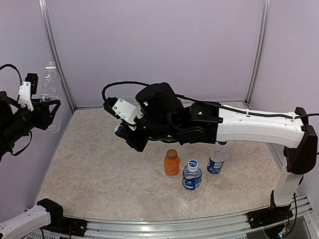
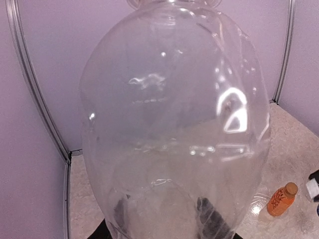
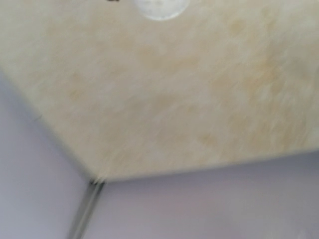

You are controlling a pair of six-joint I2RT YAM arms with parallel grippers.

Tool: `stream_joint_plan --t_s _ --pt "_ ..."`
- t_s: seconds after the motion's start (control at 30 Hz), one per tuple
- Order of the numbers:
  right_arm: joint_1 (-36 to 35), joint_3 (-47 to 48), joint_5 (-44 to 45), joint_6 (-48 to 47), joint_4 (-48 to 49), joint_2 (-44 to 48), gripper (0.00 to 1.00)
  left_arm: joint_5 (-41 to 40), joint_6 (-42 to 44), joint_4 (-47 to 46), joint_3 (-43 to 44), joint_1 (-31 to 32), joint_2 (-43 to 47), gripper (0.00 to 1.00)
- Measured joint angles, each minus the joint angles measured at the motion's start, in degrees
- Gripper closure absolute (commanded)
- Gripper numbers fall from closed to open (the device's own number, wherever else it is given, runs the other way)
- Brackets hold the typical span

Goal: Unscrew the bottle caps

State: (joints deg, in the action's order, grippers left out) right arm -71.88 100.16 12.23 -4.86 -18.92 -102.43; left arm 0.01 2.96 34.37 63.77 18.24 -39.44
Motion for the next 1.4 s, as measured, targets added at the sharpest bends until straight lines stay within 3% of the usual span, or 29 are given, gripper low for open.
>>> stream_joint_plan --t_s 0.43,0.67,1.07,1.23,1.4 --pt "-5.27 27.15 -0.98 10.58 -23.96 -32.09 1.00 1.60 -2.93 -0.48 -1.86 -0.92 2.47 0.58" --pt "-5.27 27.85 -2.03 12.72 -29.81 -35.23 1.00 2.99 -2.47 -0.55 -3.13 -0.90 3.17 0.57" --pt "-5.25 27.89 -4.81 13.07 -31.52 -41.05 0.99 4.59 -1.27 -0.59 -3.85 -0.74 3.19 0.57" --pt "-5.20 27.80 -5.20 13.07 -32.37 -41.48 0.58 7.58 -1.14 -0.48 -3.96 -0.46 3.19 0.57" --pt "-5.20 27.80 -5.73 13.16 -32.65 -41.48 0.37 12.85 -1.20 0.33 -3.93 -0.42 3.28 0.57"
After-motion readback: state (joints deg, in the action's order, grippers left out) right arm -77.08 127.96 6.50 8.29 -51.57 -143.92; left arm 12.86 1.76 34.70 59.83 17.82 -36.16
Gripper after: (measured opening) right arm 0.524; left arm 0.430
